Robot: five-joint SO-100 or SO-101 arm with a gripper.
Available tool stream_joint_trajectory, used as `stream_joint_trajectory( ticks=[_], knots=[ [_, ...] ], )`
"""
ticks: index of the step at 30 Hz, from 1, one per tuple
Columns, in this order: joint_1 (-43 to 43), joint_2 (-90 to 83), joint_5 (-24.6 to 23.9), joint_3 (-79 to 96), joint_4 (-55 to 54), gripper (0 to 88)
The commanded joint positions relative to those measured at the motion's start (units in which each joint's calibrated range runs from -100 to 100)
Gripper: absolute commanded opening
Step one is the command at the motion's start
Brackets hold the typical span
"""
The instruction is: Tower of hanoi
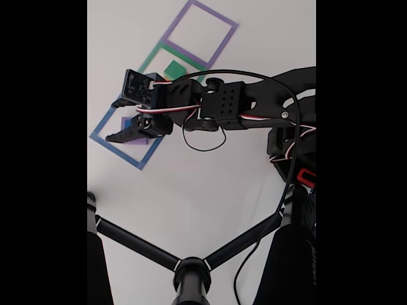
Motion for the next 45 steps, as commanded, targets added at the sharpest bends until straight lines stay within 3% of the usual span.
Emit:
stream_joint_trajectory(
  ticks=[1, 7, 11, 24, 34, 40, 45],
  knots=[
    [1.43, -8.96, 0.59, -12.27, 23.97, 9.5],
    [3.16, -12.11, 0.59, -26.54, 46.81, 0.6],
    [6.23, -13.0, 0.59, -33.27, 57.82, 0.2],
    [18.69, -21.32, 0.59, -38.63, 74.26, 0.6],
    [24.83, -27.13, 0.59, -38.99, 79.52, 2.2],
    [26.84, -28.1, 0.59, -36.9, 78.63, 8.4],
    [26.94, -29.95, 0.59, -29.63, 70.61, 17.4]
  ],
)
